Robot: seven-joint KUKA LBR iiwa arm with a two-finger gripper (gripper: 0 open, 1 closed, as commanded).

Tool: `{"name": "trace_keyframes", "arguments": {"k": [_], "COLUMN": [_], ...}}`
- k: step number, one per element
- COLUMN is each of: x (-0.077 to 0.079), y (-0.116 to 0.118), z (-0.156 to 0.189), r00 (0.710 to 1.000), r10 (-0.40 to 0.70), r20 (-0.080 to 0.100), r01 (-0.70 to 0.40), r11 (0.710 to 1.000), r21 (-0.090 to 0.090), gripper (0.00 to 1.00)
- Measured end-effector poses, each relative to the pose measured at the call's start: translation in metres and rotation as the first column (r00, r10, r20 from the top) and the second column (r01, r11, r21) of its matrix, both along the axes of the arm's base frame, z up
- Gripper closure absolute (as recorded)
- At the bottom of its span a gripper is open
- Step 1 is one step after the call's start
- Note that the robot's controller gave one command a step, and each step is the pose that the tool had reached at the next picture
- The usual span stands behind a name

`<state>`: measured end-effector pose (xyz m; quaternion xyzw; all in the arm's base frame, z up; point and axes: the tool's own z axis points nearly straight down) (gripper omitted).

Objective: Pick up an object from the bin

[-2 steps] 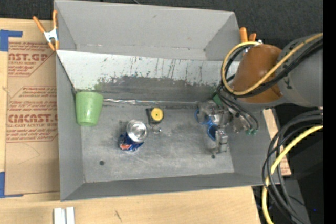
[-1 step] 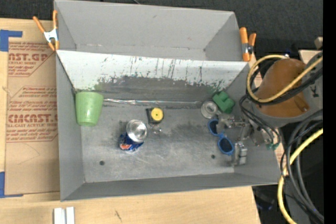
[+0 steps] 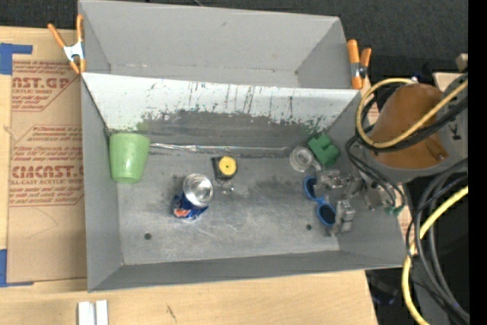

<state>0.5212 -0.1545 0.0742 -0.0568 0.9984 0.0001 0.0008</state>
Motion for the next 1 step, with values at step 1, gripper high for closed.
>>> {"name": "trace_keyframes", "arguments": {"k": [1], "x": [0.0119], "y": [0.0181], "z": [0.1315], "r00": [1.000], "r10": [-0.015], "r20": [0.007], "r01": [0.015], "r11": [1.000], "r21": [-0.002], "gripper": [1.00]}}
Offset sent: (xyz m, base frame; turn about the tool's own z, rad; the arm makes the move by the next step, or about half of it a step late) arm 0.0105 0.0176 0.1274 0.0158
